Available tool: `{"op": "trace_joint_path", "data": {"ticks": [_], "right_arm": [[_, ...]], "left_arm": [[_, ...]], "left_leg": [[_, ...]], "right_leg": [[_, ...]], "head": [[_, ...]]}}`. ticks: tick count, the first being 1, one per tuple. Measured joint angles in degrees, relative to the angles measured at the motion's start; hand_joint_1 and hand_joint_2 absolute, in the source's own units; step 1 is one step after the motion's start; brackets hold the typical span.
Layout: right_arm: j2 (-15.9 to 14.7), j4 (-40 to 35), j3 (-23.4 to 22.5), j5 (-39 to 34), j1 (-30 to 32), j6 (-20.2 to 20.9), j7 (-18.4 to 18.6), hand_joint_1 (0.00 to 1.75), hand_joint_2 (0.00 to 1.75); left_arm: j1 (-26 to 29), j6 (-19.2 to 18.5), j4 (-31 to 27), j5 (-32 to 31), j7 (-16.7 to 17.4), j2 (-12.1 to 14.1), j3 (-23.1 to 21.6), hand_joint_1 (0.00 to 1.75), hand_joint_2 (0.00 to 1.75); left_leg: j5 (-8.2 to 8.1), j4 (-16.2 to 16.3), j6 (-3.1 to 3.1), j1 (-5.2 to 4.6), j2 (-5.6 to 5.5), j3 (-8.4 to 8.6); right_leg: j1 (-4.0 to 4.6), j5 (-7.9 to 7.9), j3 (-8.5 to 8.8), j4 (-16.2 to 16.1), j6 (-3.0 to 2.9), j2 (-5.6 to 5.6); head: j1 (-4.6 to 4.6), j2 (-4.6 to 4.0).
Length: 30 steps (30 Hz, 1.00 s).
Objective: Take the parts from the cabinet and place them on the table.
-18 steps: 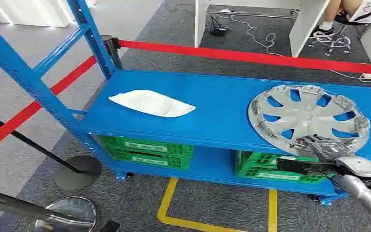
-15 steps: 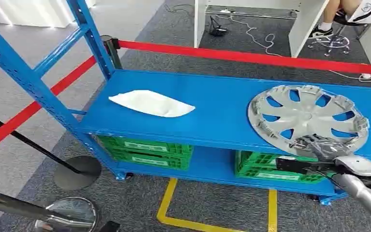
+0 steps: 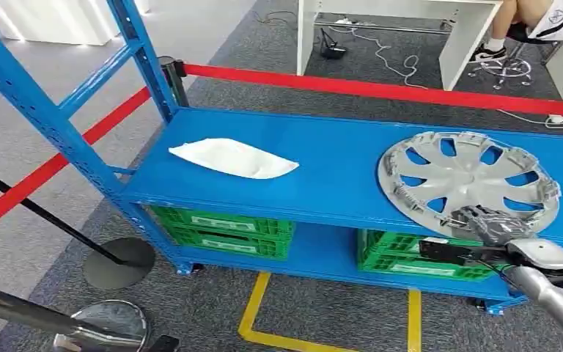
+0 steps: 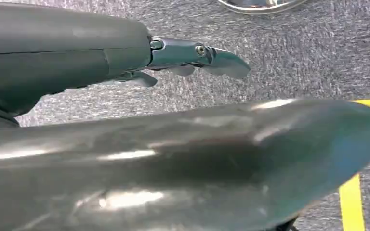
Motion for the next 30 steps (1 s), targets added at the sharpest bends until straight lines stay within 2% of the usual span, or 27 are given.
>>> {"op": "trace_joint_path", "data": {"ticks": [2,6,19,20,21,22,23,25,30], "right_arm": [[-0.2,-0.4,-0.4,-0.1,0.7,-0.1,0.3,0.0,1.75],[-0.4,-1.0,-1.5,0.1,2.1,-0.3,0.7,0.0,1.75],[-1.1,-2.7,-3.3,0.8,4.2,-0.1,0.7,0.0,1.75],[-1.1,-2.7,-3.4,0.9,4.2,-0.1,0.5,0.1,1.75],[-1.1,-2.7,-3.4,1.1,4.2,-0.1,0.5,0.1,1.75],[-1.1,-2.8,-3.4,1.2,4.2,-0.2,0.3,1.61,1.75],[-1.1,-2.8,-3.4,1.3,4.2,-0.2,0.0,1.69,1.75],[-1.1,-2.8,-3.4,1.7,4.3,-1.0,-0.7,1.75,1.75],[-0.3,-2.6,-3.4,4.0,4.3,-6.3,-2.2,1.75,1.75]], "left_arm": [[0.1,0.0,0.0,0.0,0.0,0.0,0.2,0.0,0.0],[0.1,0.0,0.0,0.1,0.0,0.0,0.4,0.0,0.0],[0.2,0.3,0.0,0.4,-0.2,0.0,1.6,0.0,0.0],[0.2,0.3,0.0,0.4,-0.2,0.0,1.7,0.0,0.0],[0.2,0.3,0.0,0.4,-0.2,0.0,1.8,0.0,0.0],[0.2,0.3,0.0,0.4,-0.2,0.0,1.8,0.0,0.0],[0.2,0.3,0.0,0.4,-0.2,0.0,1.9,0.0,0.0],[0.2,0.3,0.0,0.4,-0.2,0.0,1.9,0.0,0.0],[0.2,0.3,0.0,0.4,-0.7,0.0,2.1,0.0,0.0]], "left_leg": [[-0.31,0.0,0.33,0.0,-0.01,0.16],[-0.28,0.0,0.11,0.0,0.0,0.47],[-0.59,0.0,0.22,-0.02,0.0,0.91],[-0.6,0.0,0.22,-0.02,0.0,0.91],[-0.6,0.0,0.22,-0.02,0.0,0.9],[-0.6,0.0,0.21,-0.01,0.01,0.9],[-0.61,0.0,0.21,-0.01,0.01,0.9],[-0.59,0.0,0.2,-0.01,0.01,0.88],[-0.57,0.0,0.19,-0.02,0.01,0.79]], "right_leg": [[0.01,-0.18,0.27,0.0,-0.01,-0.01],[0.01,-0.24,0.58,-0.1,0.01,0.0],[0.01,-0.48,1.11,-0.2,0.08,0.01],[0.01,-0.48,1.1,-0.2,0.08,0.01],[0.01,-0.48,1.13,-0.2,0.08,0.01],[0.01,-0.48,1.23,-0.2,0.08,0.02],[0.01,-0.48,1.27,-0.2,0.08,0.03],[0.01,-0.46,1.67,-0.2,0.08,0.05],[0.01,-0.46,1.59,-0.2,0.08,0.04]], "head": [[0.02,0.0],[0.0,0.0],[0.0,0.0],[-0.02,0.0],[0.0,0.0],[0.0,0.0],[0.0,0.0],[-0.02,0.0],[0.0,0.0]]}}
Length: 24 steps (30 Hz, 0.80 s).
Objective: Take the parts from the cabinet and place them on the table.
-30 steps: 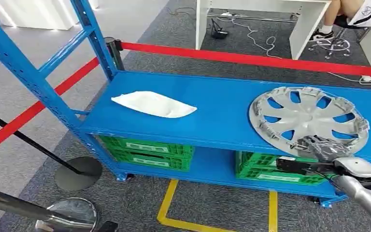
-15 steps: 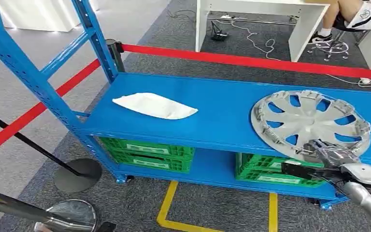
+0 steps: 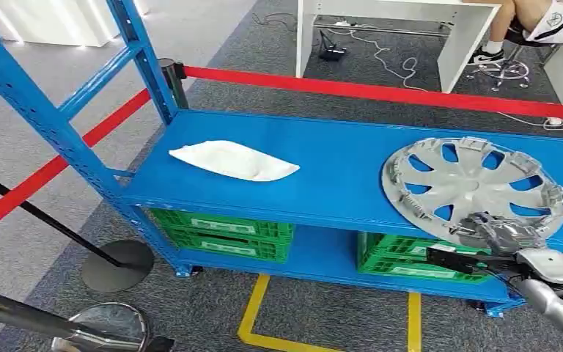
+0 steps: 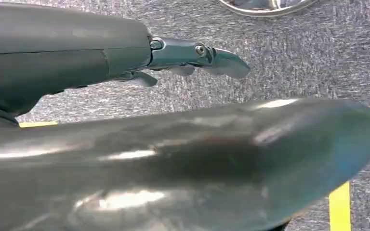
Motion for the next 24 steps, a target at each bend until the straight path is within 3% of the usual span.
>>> {"op": "trace_joint_path", "data": {"ticks": [6,16,24], "right_arm": [[2.1,-0.2,0.0,0.3,0.8,-8.6,-3.9,1.75,1.75],[3.6,-5.3,-2.2,1.4,5.5,-17.7,-8.6,1.75,1.75],[5.2,-10.6,-6.3,5.8,10.5,-30.2,-11.3,1.75,1.75]], "left_arm": [[0.0,-0.6,0.0,0.0,-0.9,0.0,0.9,0.0,0.0],[0.0,-0.8,0.0,0.2,-1.2,0.0,1.7,0.0,0.0],[0.0,-0.6,0.0,-0.5,-1.3,0.0,1.7,0.0,0.0]], "left_leg": [[0.06,0.0,-0.04,0.01,0.0,-0.17],[0.08,0.0,-0.05,0.01,-0.01,-0.67],[0.07,0.0,-0.06,0.01,-0.01,-0.9]], "right_leg": [[0.01,0.02,-0.24,0.0,-0.01,-0.01],[0.0,0.03,-0.73,0.0,-0.02,-0.05],[0.0,0.01,-0.95,0.0,-0.03,-0.11]], "head": [[0.02,0.0],[0.0,0.0],[0.0,0.0]]}}
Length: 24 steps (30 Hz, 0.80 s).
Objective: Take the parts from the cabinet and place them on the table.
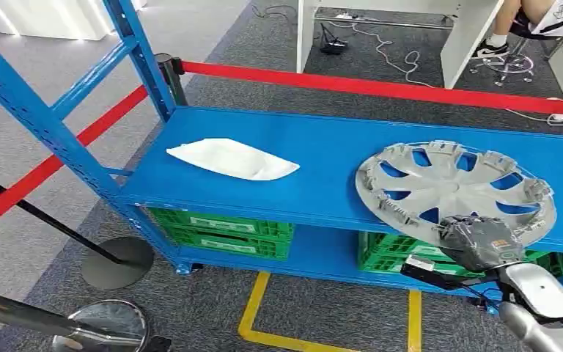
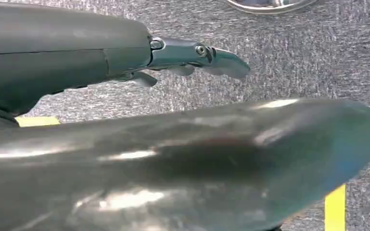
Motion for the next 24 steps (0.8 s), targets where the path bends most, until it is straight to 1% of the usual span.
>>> {"op": "trace_joint_path", "data": {"ticks": [3,6,11,17,19,21,24], "right_arm": [[0.9,-1.6,-1.8,1.9,1.9,-3.4,-0.5,1.75,1.75],[2.4,-3.1,-3.8,2.1,3.6,-6.7,-1.6,1.75,1.75],[4.8,-4.8,-6.3,-0.7,5.4,-8.5,-4.2,1.75,1.75],[8.8,-7.3,-8.9,-13.7,6.8,-8.2,-10.9,1.75,1.75],[10.1,-7.9,-9.4,-19.3,6.9,-6.9,-13.3,1.75,1.75],[11.2,-8.4,-9.8,-22.6,6.9,-5.8,-14.8,1.75,1.75],[13.3,-9.2,-10.6,-29.8,6.9,-2.3,-17.2,1.75,1.75]], "left_arm": [[0.0,0.0,0.0,-0.3,-0.1,0.0,0.0,0.0,0.0],[0.0,0.0,0.0,-0.7,-0.2,-0.1,0.0,0.0,0.0],[0.0,0.2,0.0,-0.8,-0.6,-0.2,0.0,0.0,0.0],[0.0,1.0,0.0,-1.1,-2.0,-0.3,0.0,0.0,0.0],[0.0,1.1,0.0,-1.1,-2.5,-0.3,0.0,0.0,0.0],[-0.1,1.2,0.0,-1.2,-2.9,-0.4,0.1,0.0,0.0],[0.0,1.5,0.0,-1.3,-3.6,-0.4,0.5,0.0,0.0]], "left_leg": [[-0.01,0.0,0.0,0.0,0.0,-0.06],[0.0,0.0,0.0,0.0,0.0,-0.11],[0.0,0.0,0.0,0.0,0.01,-0.12],[0.0,0.0,0.0,0.0,0.01,-0.14],[0.0,0.0,-0.01,0.0,0.02,-0.15],[0.0,0.0,-0.01,0.0,0.02,-0.15],[0.0,0.0,-0.01,0.01,0.02,-0.15]], "right_leg": [[0.0,0.0,-0.06,0.0,0.0,0.0],[0.0,0.0,-0.11,0.0,0.0,0.01],[0.0,0.0,-0.14,0.0,0.0,0.02],[0.0,0.0,-0.17,0.0,0.0,0.05],[0.0,0.0,-0.21,0.0,0.0,0.09],[0.0,0.0,-0.21,0.0,0.0,0.08],[0.01,0.0,-0.21,0.0,0.0,0.09]], "head": [[0.0,0.0],[0.0,0.0],[-0.02,0.0],[0.0,0.0],[0.0,-0.02],[0.0,0.0],[-0.02,-0.02]]}}
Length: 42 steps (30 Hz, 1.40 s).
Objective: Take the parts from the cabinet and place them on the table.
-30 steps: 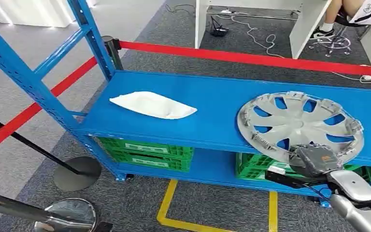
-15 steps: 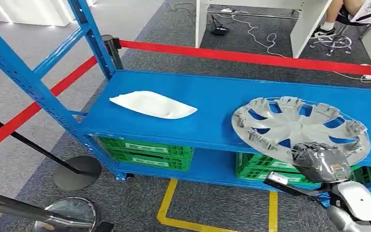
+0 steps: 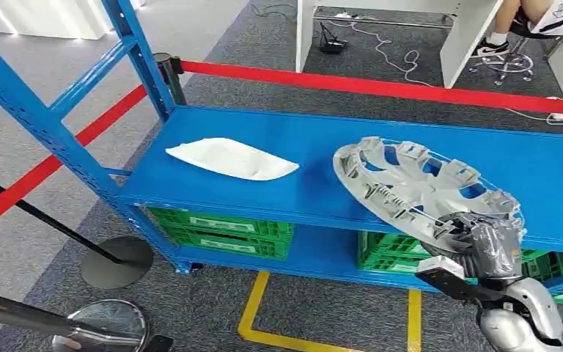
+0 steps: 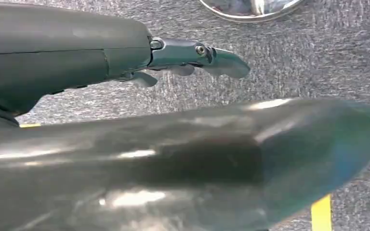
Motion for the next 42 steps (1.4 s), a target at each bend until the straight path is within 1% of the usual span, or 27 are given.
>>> {"op": "trace_joint_path", "data": {"ticks": [2,7,9,10,13,15,18,22,24,26,28,32,37,42], "right_arm": [[1.1,-0.4,-0.4,-2.9,0.0,1.6,-0.8,1.75,1.75],[2.7,-0.8,-1.1,-7.0,0.0,3.9,-1.5,1.75,1.75],[3.2,-0.9,-1.5,-9.6,0.0,5.0,-1.6,1.75,1.75],[3.6,-0.9,-1.8,-12.0,0.0,6.2,-1.6,1.75,1.75],[4.4,-0.9,-2.7,-18.5,0.0,10.4,-2.1,1.75,1.75],[4.9,-0.9,-3.5,-24.1,0.0,13.8,-2.6,1.75,1.75],[6.1,-1.4,-4.8,-36.7,0.0,21.5,-2.9,1.75,1.75],[7.4,-1.5,-6.3,-49.9,1.1,29.4,-1.6,1.75,1.75],[7.8,-1.5,-6.6,-54.5,1.8,32.3,-0.8,1.75,1.75],[8.3,-1.5,-6.8,-58.2,2.1,34.3,-0.2,1.75,1.75],[8.5,-1.5,-6.8,-61.1,2.3,35.8,0.3,1.75,1.75],[9.0,-1.5,-6.8,-65.0,3.4,37.7,1.9,1.75,1.75],[9.6,-1.5,-6.8,-70.7,3.5,38.7,3.5,1.75,1.75],[10.0,-1.3,-6.8,-76.7,4.0,39.5,5.9,1.75,1.75]], "left_arm": [[0.0,0.1,0.0,-0.4,-0.3,0.0,0.0,0.0,0.0],[0.0,0.2,0.0,-0.5,-0.5,0.0,0.1,0.0,0.0],[0.0,0.2,0.0,-0.5,-0.5,0.0,0.1,0.0,0.0],[0.0,0.2,0.0,-0.5,-0.5,0.0,0.1,0.0,0.0],[0.0,0.1,0.0,-0.7,-0.9,0.0,0.1,0.0,0.0],[0.0,0.1,0.0,-1.1,-1.8,0.0,0.1,0.0,0.0],[0.0,1.1,0.0,-1.6,-4.3,-0.1,0.1,0.0,0.0],[0.0,2.6,0.0,-1.6,-7.5,-0.2,0.1,0.0,0.0],[0.0,2.9,0.0,-1.7,-8.7,-0.2,0.1,0.0,0.0],[0.0,3.3,0.0,-1.7,-9.6,-0.2,0.1,0.0,0.0],[-0.1,3.7,0.0,-1.7,-10.1,-0.3,0.1,0.0,0.0],[-0.1,3.7,0.0,-1.8,-10.2,-0.4,0.1,0.0,0.0],[-0.1,3.5,0.0,-1.8,-10.2,-0.5,0.1,0.0,0.0],[-0.1,3.0,0.0,-2.0,-10.2,-0.6,0.1,0.0,0.0]], "left_leg": [[0.0,0.0,0.0,0.0,0.0,0.0],[0.0,0.0,0.0,0.0,0.0,0.0],[0.0,0.0,-0.01,0.0,0.0,0.0],[0.0,0.0,-0.01,0.0,0.01,0.01],[-0.01,0.0,-0.01,0.0,0.03,0.02],[-0.01,0.0,-0.01,0.0,0.08,0.04],[-0.01,0.0,-0.01,0.01,0.21,0.15],[0.0,0.0,-0.02,0.01,0.2,0.13],[0.03,0.0,-0.04,0.01,0.19,0.07],[0.03,0.0,-0.05,0.01,0.2,0.06],[0.03,0.0,-0.05,0.01,0.2,0.05],[0.03,0.0,-0.04,-0.01,0.14,-0.15],[0.02,0.0,-0.04,-0.01,0.14,-0.17],[0.02,0.0,-0.05,0.0,0.15,-0.24]], "right_leg": [[0.0,0.0,0.0,0.0,0.0,0.01],[0.0,0.0,0.01,0.0,0.0,0.0],[0.0,0.0,0.01,0.0,0.0,0.02],[0.0,0.0,0.01,0.0,0.0,0.03],[0.0,0.0,0.0,0.0,0.0,0.07],[0.0,0.01,0.01,0.0,-0.01,0.11],[0.0,0.01,0.04,0.0,-0.02,0.22],[0.01,0.01,0.07,0.0,-0.02,0.15],[0.01,0.01,0.04,0.0,-0.02,0.11],[0.01,0.02,0.02,0.0,-0.02,0.12],[0.0,0.02,0.02,0.0,-0.02,0.11],[-0.01,0.02,-0.13,0.0,-0.02,0.02],[-0.01,0.02,-0.17,0.0,-0.02,0.03],[0.0,0.01,-0.24,0.0,-0.02,0.03]], "head": [[0.02,0.02],[0.02,0.02],[0.02,0.02],[0.02,0.02],[0.02,0.02],[0.02,0.02],[0.0,0.02],[0.04,0.02],[0.04,0.02],[0.02,0.02],[0.02,0.02],[0.0,0.02],[0.02,0.02],[0.02,0.02]]}}
